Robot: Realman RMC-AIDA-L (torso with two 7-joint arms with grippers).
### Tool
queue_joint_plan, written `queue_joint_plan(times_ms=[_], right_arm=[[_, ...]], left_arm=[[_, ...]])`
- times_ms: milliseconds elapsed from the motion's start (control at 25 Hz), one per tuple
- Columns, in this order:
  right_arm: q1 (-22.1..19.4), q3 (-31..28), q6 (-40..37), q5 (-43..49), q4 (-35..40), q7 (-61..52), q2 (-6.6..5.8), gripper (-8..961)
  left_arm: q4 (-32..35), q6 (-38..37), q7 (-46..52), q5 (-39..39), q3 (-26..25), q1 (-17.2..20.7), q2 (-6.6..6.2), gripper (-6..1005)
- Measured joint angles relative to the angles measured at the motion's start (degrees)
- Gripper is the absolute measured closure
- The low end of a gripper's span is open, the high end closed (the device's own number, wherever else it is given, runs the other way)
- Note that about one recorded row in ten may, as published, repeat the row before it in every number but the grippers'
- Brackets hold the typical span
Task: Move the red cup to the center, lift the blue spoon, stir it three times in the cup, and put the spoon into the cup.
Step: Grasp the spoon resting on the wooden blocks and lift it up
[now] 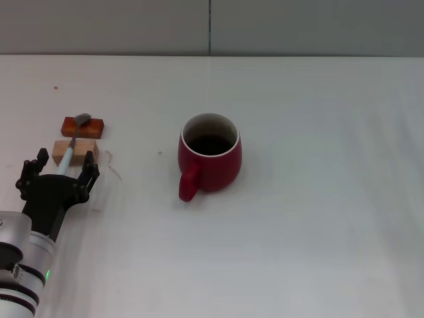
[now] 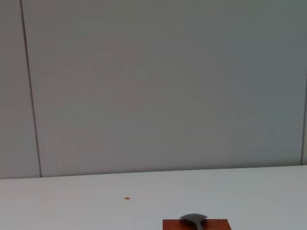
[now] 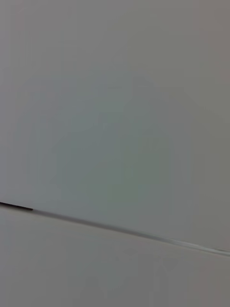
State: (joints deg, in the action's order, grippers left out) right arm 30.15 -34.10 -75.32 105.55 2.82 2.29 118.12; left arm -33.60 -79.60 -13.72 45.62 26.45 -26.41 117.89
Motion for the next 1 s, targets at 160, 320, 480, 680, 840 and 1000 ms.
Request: queue_joint_plan(times_ms=[160, 320, 480, 680, 840, 1000], right_arm=[[0.0, 0.0, 0.0, 0.0, 0.0, 0.0, 0.0, 351], [0.0, 0.0, 0.0, 0.0, 0.0, 0.0, 0.0, 351], [0.0, 0.0, 0.0, 0.0, 0.0, 0.0, 0.0, 351], [-0.04, 0.0, 0.0, 0.0, 0.0, 0.0, 0.0, 351], [-0.09, 0.0, 0.0, 0.0, -0.01, 0.0, 0.0, 350], [-0.21, 0.05, -0.01, 0.0, -0.01, 0.0, 0.02, 350]], left_arm=[[0.04, 0.11, 0.0, 0.0, 0.0, -0.05, 0.04, 242], [0.08, 0.47, 0.0, 0.0, 0.0, -0.05, 0.05, 311], [0.2, 0.72, 0.0, 0.0, 0.0, -0.04, 0.05, 362], [0.37, 0.89, 0.0, 0.0, 0.0, -0.04, 0.05, 363], [0.53, 1.31, 0.0, 0.0, 0.0, -0.04, 0.05, 364], [0.56, 1.42, 0.0, 0.01, 0.0, -0.08, 0.05, 366]])
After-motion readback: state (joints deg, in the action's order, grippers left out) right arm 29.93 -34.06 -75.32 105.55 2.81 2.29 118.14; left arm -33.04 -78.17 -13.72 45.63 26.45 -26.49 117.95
